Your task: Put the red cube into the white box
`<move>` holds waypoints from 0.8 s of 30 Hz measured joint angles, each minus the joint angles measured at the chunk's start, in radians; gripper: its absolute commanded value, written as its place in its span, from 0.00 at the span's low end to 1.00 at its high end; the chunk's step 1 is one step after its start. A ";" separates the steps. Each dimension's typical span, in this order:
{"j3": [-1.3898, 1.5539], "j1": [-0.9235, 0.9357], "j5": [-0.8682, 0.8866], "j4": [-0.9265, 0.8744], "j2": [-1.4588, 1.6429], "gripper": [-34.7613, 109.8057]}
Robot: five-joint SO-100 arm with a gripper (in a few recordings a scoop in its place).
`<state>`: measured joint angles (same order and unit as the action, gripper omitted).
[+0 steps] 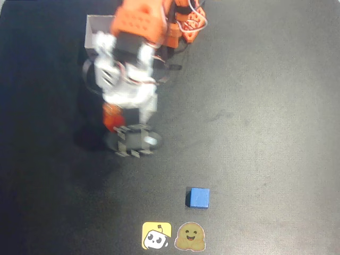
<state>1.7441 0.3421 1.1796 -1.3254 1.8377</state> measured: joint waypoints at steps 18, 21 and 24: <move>0.021 0.239 -0.064 -0.104 0.138 0.24; 0.035 0.288 -0.067 -0.117 0.199 0.24; 0.043 0.333 -0.094 -0.133 0.242 0.24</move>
<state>1.7871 0.6750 1.0861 -1.4588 2.0801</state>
